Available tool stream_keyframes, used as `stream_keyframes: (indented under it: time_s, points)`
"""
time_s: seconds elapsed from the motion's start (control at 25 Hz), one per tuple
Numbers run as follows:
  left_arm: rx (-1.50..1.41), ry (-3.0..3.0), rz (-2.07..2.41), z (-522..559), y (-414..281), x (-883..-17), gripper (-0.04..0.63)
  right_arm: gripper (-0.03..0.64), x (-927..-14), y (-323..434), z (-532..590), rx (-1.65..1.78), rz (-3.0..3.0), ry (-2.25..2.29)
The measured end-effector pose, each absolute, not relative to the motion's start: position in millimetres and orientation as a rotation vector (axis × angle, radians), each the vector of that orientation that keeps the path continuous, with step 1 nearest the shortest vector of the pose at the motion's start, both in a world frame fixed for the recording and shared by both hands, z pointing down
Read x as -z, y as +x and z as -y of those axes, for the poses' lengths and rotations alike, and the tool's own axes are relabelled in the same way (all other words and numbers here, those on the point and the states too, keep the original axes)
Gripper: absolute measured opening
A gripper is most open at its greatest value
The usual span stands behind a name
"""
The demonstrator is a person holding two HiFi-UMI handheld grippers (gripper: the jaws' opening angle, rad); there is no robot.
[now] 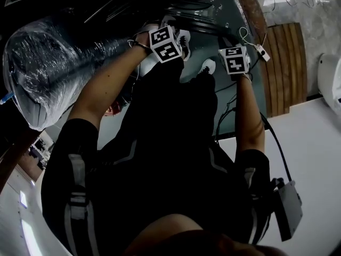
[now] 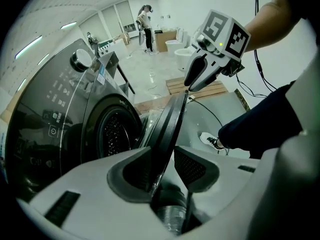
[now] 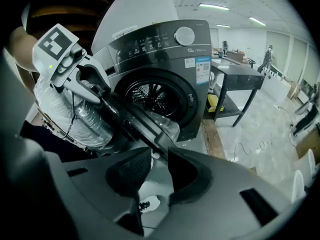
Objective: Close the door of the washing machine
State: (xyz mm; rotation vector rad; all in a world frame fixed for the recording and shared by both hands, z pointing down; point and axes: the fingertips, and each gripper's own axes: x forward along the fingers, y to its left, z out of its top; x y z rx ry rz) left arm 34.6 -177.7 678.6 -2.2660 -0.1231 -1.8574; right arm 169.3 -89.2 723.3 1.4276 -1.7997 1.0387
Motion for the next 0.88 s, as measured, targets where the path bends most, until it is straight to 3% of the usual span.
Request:
stream_keyframes:
  time_s: [0.28,0.6,0.88]
  points:
    - [1.879,-2.326,0.096,194,44,-678,0.144,0.121,-738,182,110,-1.010,1.761,1.414]
    - [1.884,-2.397,-0.017,219,55,-677,0.144,0.061,-738,208,152,-1.033,1.735,1.516]
    - [1.871,-2.407,-0.083,241,62,-672,0.132,0.061,-738,223,189,-1.003,1.741,1.537]
